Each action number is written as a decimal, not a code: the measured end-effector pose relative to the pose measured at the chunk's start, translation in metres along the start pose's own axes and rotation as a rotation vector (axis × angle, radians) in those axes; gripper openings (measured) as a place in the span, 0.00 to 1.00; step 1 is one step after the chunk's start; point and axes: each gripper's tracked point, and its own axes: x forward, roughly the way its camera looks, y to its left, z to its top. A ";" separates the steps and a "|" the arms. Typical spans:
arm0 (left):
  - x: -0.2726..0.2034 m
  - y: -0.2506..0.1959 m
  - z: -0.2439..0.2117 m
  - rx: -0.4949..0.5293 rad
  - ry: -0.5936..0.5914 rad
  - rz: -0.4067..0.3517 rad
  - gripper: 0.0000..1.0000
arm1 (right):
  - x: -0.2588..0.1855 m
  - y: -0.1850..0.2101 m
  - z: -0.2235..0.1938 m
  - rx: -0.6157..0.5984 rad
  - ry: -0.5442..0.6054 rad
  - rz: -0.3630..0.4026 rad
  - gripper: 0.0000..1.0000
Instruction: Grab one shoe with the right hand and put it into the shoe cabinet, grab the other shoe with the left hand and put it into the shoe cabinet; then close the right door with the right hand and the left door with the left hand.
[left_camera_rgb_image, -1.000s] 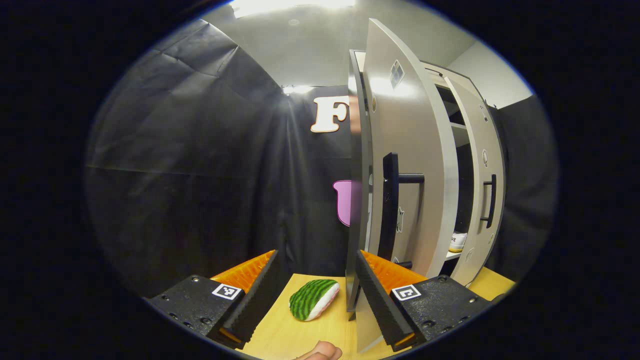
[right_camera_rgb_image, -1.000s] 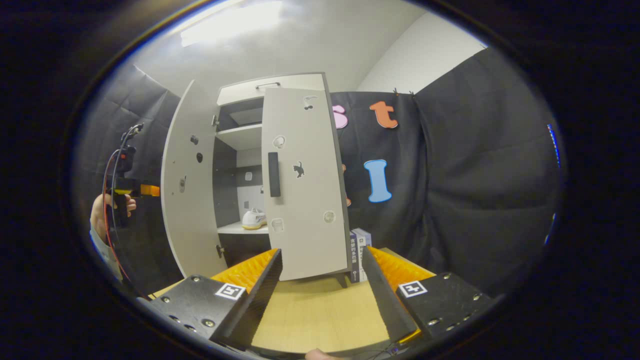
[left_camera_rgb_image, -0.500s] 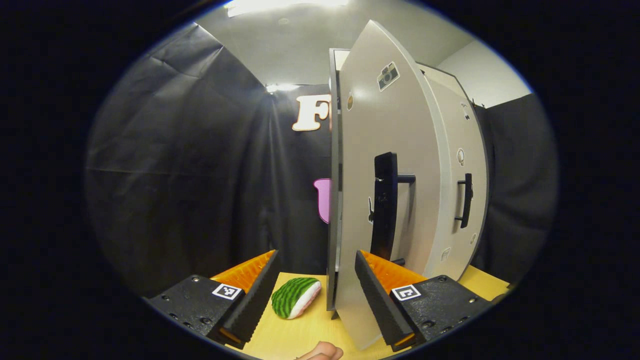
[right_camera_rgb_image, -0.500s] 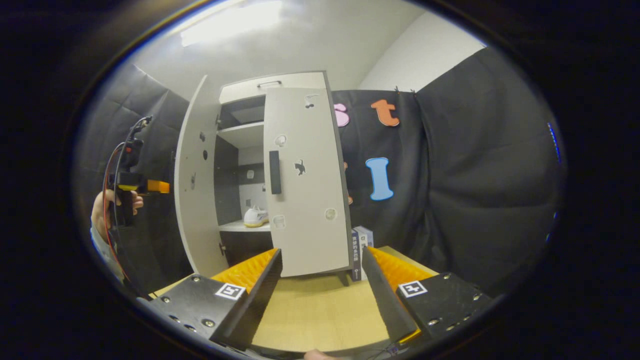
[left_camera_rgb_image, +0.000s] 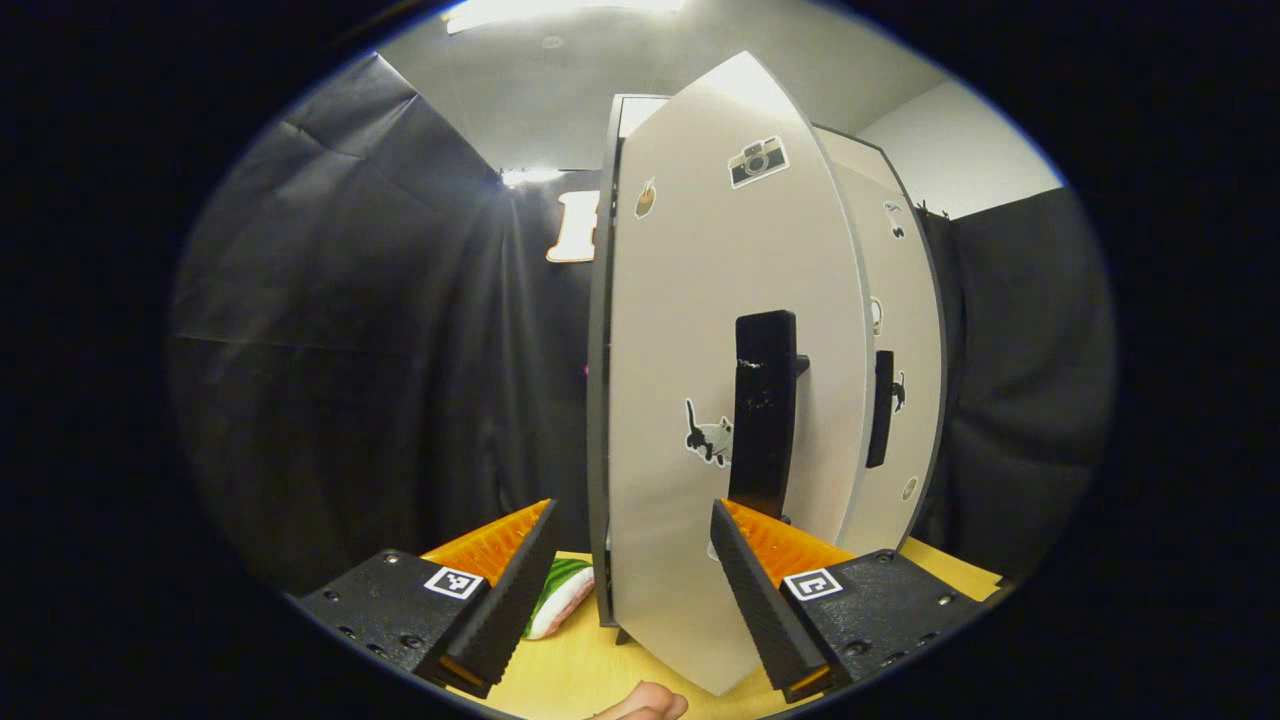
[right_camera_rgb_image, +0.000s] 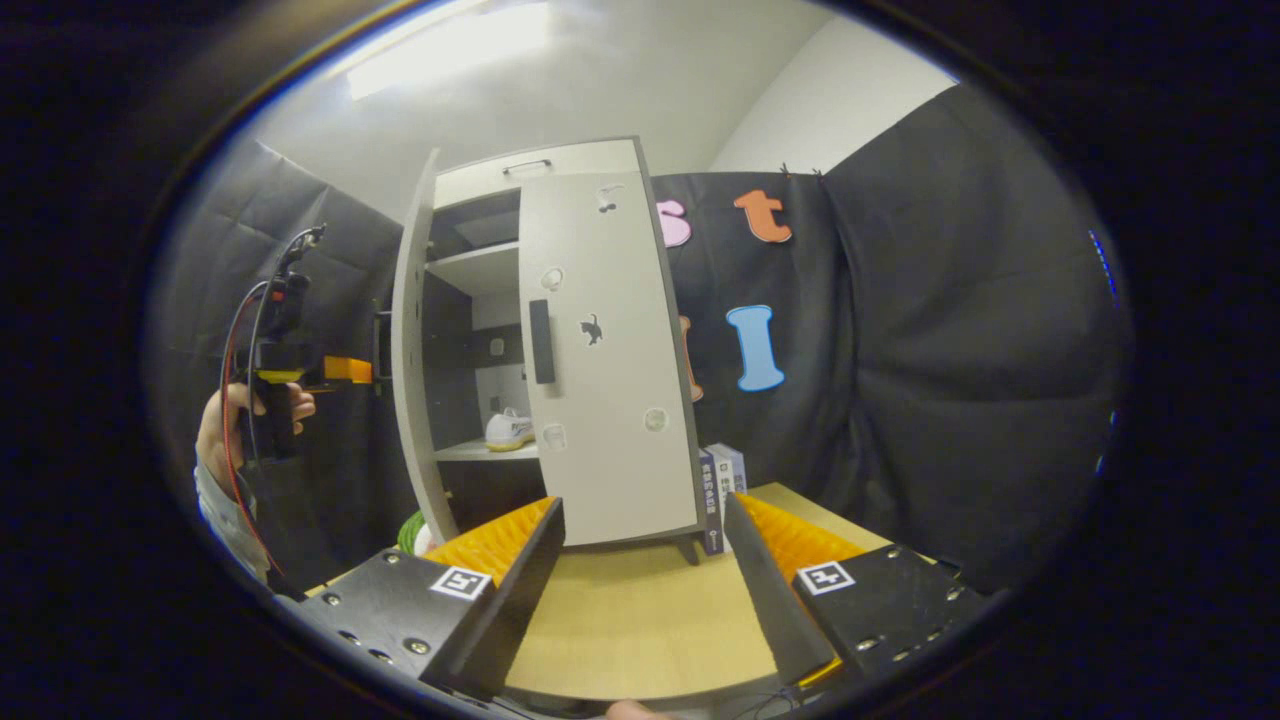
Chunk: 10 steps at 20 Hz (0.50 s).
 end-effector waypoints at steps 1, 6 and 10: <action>0.004 -0.008 -0.001 -0.004 0.001 -0.013 0.89 | 0.000 -0.002 0.000 0.002 0.001 -0.003 0.95; 0.029 -0.051 -0.010 -0.048 0.024 -0.074 0.92 | -0.004 -0.005 -0.005 0.057 0.012 0.006 0.94; 0.036 -0.063 -0.030 -0.037 0.069 -0.067 0.93 | -0.006 -0.005 -0.007 0.043 0.020 -0.009 0.93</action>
